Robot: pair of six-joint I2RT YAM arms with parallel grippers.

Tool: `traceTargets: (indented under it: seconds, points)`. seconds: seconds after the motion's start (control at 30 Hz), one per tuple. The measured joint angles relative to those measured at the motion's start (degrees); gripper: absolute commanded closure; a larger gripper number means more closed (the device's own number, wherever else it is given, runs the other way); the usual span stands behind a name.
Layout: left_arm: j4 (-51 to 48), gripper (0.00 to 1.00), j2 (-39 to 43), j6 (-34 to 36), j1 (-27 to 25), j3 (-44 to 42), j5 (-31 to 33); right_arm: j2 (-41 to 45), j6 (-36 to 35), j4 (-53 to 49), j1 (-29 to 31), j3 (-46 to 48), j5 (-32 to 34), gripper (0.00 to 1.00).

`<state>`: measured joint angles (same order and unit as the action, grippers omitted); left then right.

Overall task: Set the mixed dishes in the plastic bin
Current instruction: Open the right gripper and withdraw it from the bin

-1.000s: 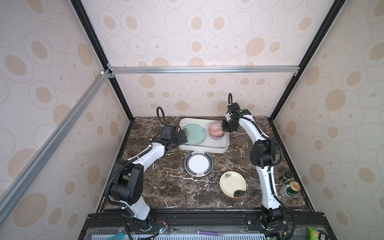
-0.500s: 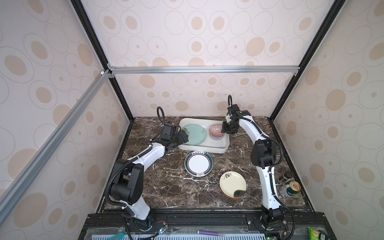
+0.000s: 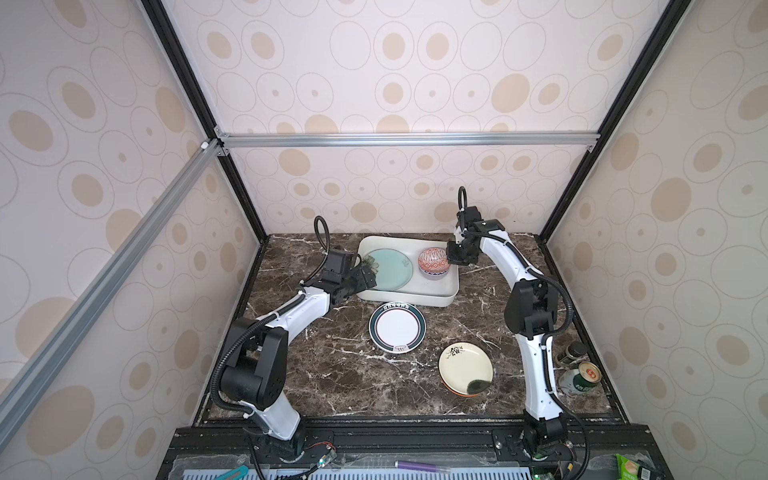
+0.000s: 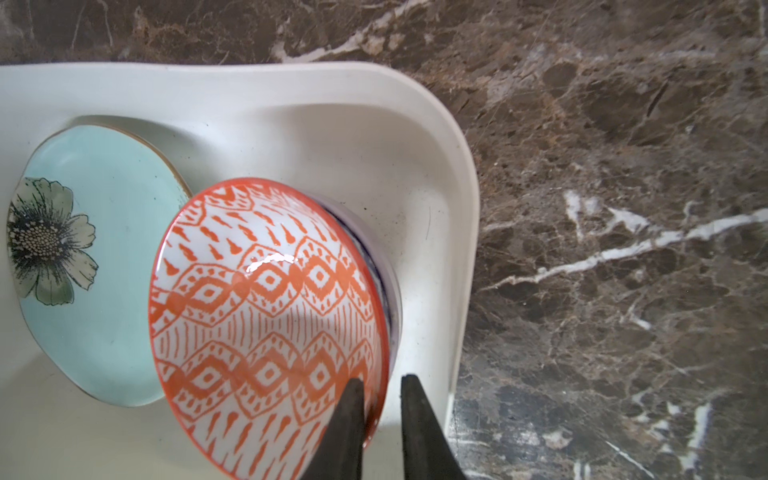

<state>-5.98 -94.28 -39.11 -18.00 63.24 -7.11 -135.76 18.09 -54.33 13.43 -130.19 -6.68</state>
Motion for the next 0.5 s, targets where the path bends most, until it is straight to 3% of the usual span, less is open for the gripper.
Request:
traceTargets:
  seconds: [0.5]
  points:
    - [0.2, 0.01, -0.4, 0.3, 0.0, 0.0, -0.2, -2.3, 0.0, -0.2, 0.0, -3.2, -0.2, 0.84]
